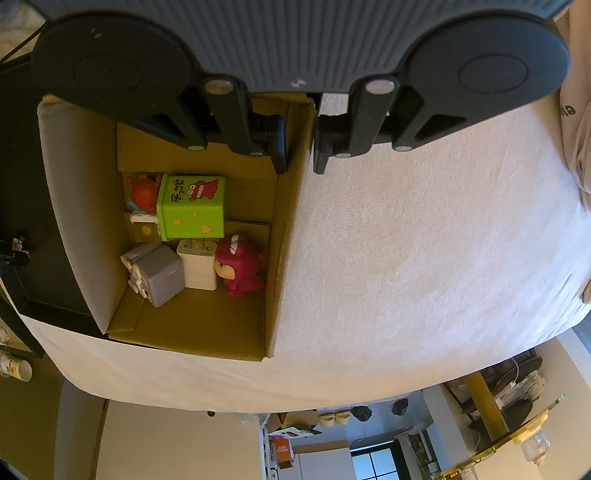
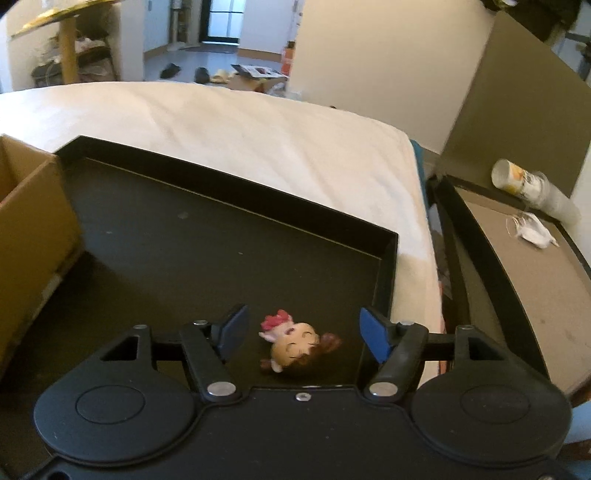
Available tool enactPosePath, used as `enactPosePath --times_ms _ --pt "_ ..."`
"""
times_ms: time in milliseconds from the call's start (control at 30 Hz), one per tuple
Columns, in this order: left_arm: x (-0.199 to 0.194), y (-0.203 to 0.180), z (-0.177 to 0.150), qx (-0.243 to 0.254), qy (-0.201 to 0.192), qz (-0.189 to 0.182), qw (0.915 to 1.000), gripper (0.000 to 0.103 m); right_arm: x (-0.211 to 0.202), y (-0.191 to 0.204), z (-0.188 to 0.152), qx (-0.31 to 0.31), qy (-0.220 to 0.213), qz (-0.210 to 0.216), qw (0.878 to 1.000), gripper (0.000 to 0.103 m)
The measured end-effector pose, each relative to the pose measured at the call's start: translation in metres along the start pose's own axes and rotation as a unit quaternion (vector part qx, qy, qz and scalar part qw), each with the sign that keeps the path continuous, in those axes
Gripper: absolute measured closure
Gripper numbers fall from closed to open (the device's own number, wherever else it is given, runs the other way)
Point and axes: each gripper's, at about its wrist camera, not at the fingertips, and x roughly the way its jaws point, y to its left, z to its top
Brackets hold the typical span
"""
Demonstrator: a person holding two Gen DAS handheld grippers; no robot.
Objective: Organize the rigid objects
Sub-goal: 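Grasp the girl figure with the right gripper and lift it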
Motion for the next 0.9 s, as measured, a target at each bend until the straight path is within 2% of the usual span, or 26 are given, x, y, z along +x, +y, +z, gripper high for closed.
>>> enactPosePath --times_ms 133,200,233,267,567,900 --pt "0.001 0.0 0.0 0.001 0.001 0.001 1.0 0.09 0.009 0.002 -0.001 -0.008 0.008 -0.009 1.0 0.038" --pt "0.001 -0.001 0.0 0.001 0.001 0.001 1.0 0.09 0.014 0.001 -0.003 -0.005 0.021 -0.009 1.0 0.044" --pt "0.001 -0.001 0.0 0.002 0.001 0.002 1.0 0.09 0.015 0.0 -0.004 -0.001 0.026 -0.007 1.0 0.051" --pt "0.001 -0.001 0.0 0.002 0.0 0.003 1.0 0.09 0.015 0.0 -0.005 0.001 0.033 -0.004 0.999 0.052" --pt "0.001 -0.001 -0.001 0.005 -0.001 0.005 1.0 0.09 0.002 0.014 -0.009 -0.012 0.046 0.0 0.999 0.053" --pt "0.001 -0.001 0.001 0.006 0.002 0.002 1.0 0.09 -0.035 0.026 0.004 -0.003 0.014 0.014 1.0 0.053"
